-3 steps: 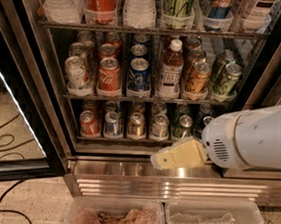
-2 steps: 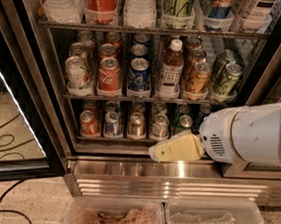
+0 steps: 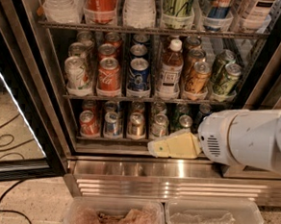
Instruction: Pick 7up can from bottom shelf of fridge
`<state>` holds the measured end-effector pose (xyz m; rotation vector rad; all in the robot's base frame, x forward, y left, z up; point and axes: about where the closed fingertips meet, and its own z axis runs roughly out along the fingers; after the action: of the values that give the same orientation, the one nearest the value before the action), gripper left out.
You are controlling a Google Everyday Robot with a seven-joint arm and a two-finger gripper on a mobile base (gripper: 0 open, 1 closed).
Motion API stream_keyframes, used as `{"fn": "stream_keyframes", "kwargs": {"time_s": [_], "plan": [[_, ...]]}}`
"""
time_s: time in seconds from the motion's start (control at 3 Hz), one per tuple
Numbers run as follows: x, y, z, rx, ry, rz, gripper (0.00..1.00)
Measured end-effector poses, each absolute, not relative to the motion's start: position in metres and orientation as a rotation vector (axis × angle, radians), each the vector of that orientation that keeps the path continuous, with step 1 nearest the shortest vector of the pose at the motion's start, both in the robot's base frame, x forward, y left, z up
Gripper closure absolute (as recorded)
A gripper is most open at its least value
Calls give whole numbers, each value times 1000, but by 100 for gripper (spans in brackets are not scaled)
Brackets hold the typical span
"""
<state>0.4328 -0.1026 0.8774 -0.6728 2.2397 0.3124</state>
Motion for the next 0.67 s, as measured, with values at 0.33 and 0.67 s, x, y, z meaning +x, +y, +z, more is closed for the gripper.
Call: {"fn": "stream_keyframes", "kwargs": {"time_s": [0.33,0.67], "plan": [[417,-72,834,-467,2266,416,0],[406,-41,770,-324,2292,550,0]]}}
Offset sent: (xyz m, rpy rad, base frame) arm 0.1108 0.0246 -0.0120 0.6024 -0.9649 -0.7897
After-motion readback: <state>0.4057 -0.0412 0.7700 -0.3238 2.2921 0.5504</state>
